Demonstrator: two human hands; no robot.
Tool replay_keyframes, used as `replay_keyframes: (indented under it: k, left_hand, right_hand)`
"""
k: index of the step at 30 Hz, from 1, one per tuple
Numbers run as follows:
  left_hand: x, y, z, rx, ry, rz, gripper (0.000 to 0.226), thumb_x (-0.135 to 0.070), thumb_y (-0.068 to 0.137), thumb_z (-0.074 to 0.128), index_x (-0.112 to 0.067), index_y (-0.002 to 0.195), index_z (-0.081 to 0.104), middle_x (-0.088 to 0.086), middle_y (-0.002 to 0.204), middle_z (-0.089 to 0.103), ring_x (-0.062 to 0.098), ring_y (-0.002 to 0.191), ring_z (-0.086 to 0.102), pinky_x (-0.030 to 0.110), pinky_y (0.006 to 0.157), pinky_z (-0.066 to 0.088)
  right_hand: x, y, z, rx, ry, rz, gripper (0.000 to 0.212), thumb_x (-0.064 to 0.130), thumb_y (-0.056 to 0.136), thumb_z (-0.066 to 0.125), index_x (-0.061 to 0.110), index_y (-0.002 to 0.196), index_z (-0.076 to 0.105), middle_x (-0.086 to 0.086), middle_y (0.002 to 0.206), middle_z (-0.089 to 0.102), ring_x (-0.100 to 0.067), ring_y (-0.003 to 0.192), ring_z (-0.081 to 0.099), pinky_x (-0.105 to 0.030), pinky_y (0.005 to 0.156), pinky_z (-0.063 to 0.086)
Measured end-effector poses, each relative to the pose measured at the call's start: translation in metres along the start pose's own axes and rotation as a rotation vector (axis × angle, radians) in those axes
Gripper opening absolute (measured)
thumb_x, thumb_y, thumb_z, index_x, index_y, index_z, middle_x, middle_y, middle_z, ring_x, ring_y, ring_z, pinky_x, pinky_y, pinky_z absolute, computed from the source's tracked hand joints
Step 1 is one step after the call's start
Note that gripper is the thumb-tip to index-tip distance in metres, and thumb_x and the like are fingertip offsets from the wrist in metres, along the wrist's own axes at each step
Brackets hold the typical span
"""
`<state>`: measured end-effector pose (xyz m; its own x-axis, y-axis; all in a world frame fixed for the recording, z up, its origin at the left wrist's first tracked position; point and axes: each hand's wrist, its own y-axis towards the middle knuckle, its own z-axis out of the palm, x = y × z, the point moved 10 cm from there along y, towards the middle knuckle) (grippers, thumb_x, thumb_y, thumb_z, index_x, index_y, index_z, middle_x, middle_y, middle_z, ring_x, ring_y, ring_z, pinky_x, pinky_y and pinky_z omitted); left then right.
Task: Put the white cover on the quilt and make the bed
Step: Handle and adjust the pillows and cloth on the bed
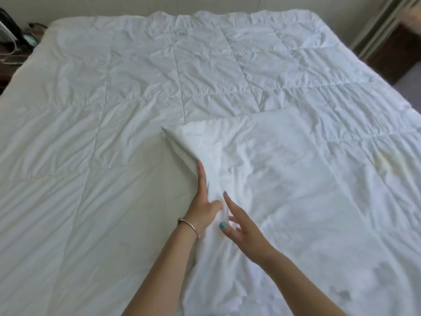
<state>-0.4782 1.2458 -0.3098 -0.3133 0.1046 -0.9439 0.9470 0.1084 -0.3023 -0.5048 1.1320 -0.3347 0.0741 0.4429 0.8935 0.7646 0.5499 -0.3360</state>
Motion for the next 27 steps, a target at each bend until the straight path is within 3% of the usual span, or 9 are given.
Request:
replay_keyframes:
  k: [5,9,12,14,16,19,22,24,27]
  left_hand:
    - [-0.095,-0.005,0.08,0.164,-0.005,0.133,0.107,0.01,0.081,0.044,-0.062,0.141,-0.009,-0.034,0.146,0.002,-0.005,0.139,0.016,0.019,0.106,0.036]
    - [-0.136,-0.008,0.149,0.232,-0.035,0.142,0.104,0.013,0.08,0.039,-0.058,0.144,0.0,-0.029,0.151,0.006,-0.006,0.137,0.014,0.003,0.087,0.035]
    - [-0.157,-0.006,0.194,0.199,-0.102,0.153,0.101,0.017,0.079,0.035,-0.049,0.15,0.008,-0.034,0.151,0.007,-0.006,0.136,0.02,0.001,0.087,0.036]
    - [-0.169,-0.001,0.231,0.198,-0.134,0.146,0.099,0.017,0.079,0.034,-0.052,0.148,0.015,-0.034,0.152,0.015,0.003,0.116,0.046,0.012,0.08,0.044]
    - [-0.184,0.011,0.274,0.189,-0.134,0.115,0.096,0.014,0.081,0.036,-0.056,0.145,0.018,-0.029,0.151,0.025,0.002,0.083,0.053,0.015,0.069,0.046]
    - [-0.209,0.041,0.351,0.158,-0.113,0.076,0.094,0.009,0.084,0.038,-0.058,0.145,0.013,0.0,0.148,0.043,-0.002,0.064,0.055,0.013,0.061,0.045]
    - [-0.251,0.08,0.455,0.188,-0.064,0.139,0.093,0.01,0.084,0.039,-0.049,0.15,0.01,-0.002,0.158,0.024,0.007,0.095,0.062,0.011,0.061,0.047]
    - [-0.28,0.108,0.523,0.203,0.006,0.221,0.091,0.007,0.086,0.043,-0.044,0.152,0.005,-0.015,0.16,0.006,0.015,0.126,0.046,0.018,0.087,0.049]
    - [-0.291,0.146,0.611,0.259,0.325,0.301,0.085,-0.014,0.093,0.047,-0.043,0.151,-0.009,-0.011,0.161,-0.013,0.017,0.149,0.005,0.039,0.119,0.022]
  right_hand:
    - [0.044,-0.051,-0.084,-0.241,0.173,-0.059,0.094,0.063,0.071,0.074,0.07,0.138,0.008,0.045,0.133,0.024,0.019,0.118,0.039,-0.008,0.086,0.045]
    - [0.063,-0.077,-0.158,-0.204,0.01,-0.023,0.107,0.05,0.068,0.08,0.054,0.149,0.009,0.029,0.125,0.035,0.013,0.105,0.052,-0.009,0.075,0.045]
    - [0.053,-0.092,-0.197,-0.081,0.003,0.041,0.121,0.027,0.068,0.088,0.063,0.145,0.002,0.015,0.129,0.037,-0.009,0.076,0.067,-0.025,0.06,0.055]
    - [0.038,-0.1,-0.225,-0.058,0.016,0.044,0.126,0.013,0.068,0.083,0.067,0.142,-0.004,0.019,0.126,0.035,-0.025,0.086,0.068,-0.04,0.063,0.061]
    - [0.022,-0.108,-0.263,-0.056,0.02,0.016,0.122,-0.002,0.073,0.071,0.063,0.144,-0.006,0.018,0.128,0.036,-0.019,0.087,0.066,-0.033,0.06,0.058]
    - [-0.006,-0.122,-0.351,-0.133,0.01,-0.032,0.112,-0.014,0.074,0.051,0.055,0.149,0.002,0.007,0.148,0.033,-0.013,0.097,0.06,-0.017,0.054,0.047]
    - [-0.043,-0.142,-0.468,-0.298,0.01,-0.064,0.105,-0.018,0.074,0.044,0.048,0.15,0.014,0.008,0.149,0.035,-0.017,0.119,0.056,-0.017,0.06,0.048]
    - [-0.068,-0.157,-0.554,-0.449,-0.066,-0.082,0.1,-0.018,0.074,0.044,0.048,0.146,0.023,0.01,0.142,0.042,-0.02,0.124,0.054,-0.021,0.07,0.05]
    - [-0.128,-0.18,-0.681,-0.753,-0.265,0.061,0.088,-0.006,0.078,0.053,0.041,0.148,0.028,0.001,0.138,0.048,-0.026,0.124,0.051,-0.034,0.09,0.046]
